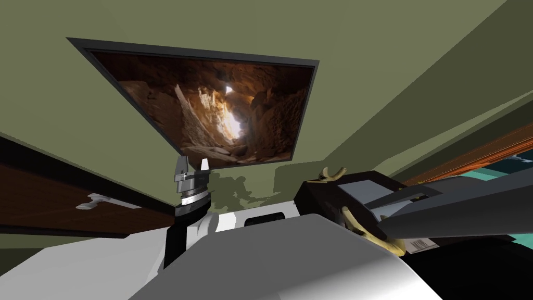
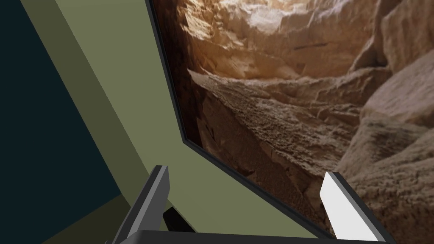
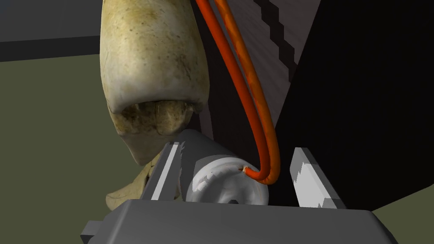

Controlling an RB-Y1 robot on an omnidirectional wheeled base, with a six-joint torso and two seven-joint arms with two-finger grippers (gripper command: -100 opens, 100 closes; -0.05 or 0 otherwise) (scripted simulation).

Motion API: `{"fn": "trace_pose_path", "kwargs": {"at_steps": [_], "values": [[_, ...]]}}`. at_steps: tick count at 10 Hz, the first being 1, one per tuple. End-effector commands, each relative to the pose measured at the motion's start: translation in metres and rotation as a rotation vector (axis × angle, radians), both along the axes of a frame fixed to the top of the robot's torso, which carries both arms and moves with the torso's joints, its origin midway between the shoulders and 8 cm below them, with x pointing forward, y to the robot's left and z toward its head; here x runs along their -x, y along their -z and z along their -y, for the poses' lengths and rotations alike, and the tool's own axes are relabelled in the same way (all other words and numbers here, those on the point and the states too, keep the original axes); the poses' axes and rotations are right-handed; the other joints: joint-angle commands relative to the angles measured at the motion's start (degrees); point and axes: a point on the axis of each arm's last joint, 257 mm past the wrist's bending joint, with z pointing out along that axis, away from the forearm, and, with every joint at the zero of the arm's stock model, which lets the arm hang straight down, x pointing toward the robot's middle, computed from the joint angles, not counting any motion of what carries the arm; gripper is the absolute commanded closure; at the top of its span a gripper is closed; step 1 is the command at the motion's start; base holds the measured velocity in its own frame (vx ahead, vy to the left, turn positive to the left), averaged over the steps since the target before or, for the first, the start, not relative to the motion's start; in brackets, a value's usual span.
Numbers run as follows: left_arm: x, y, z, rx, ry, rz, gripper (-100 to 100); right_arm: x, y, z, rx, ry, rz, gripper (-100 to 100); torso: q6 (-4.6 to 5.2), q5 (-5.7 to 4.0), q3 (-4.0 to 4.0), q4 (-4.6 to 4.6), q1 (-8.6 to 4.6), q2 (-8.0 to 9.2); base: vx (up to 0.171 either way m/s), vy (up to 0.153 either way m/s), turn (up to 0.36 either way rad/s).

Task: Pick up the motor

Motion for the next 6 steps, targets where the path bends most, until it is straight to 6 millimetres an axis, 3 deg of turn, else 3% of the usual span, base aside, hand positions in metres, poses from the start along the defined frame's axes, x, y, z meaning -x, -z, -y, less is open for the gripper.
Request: {"fn": "trace_pose_path", "kwargs": {"at_steps": [1,2,4,5,6], "values": [[0.0,0.0,0.0,0.0,0.0,0.0,0,-0.001,-0.007,0.02,0.009,0.001,0.003,100,0.0,0.0,0.0,0.0,0.0,0.0,-0.014,0.185,0.023],[0.0,0.0,0.0,0.0,0.0,0.0,0,-0.001,-0.007,0.02,0.009,0.001,0.003,100,0.03,0.06,0.01,-0.02,0.36,0.04,-0.016,0.133,-0.01],[0.0,0.0,0.0,0.0,0.0,0.0,0,-0.002,-0.017,0.047,0.019,0.002,0.01,100,0.02,-0.23,0.01,-0.04,0.39,0.07,-0.022,0.18,0.024],[0.0,0.0,0.0,0.0,0.0,0.0,0,-0.003,-0.016,0.043,0.023,0.001,0.007,100,0.0,-0.23,-0.01,-0.06,0.48,0.04,-0.005,0.089,-0.006],[0.0,0.0,0.0,0.0,0.0,0.0,0,-0.003,-0.016,0.044,0.02,0.002,0.008,0,0.02,-0.27,-0.03,-0.07,0.17,0.01,-0.001,0.018,-0.003]]}}
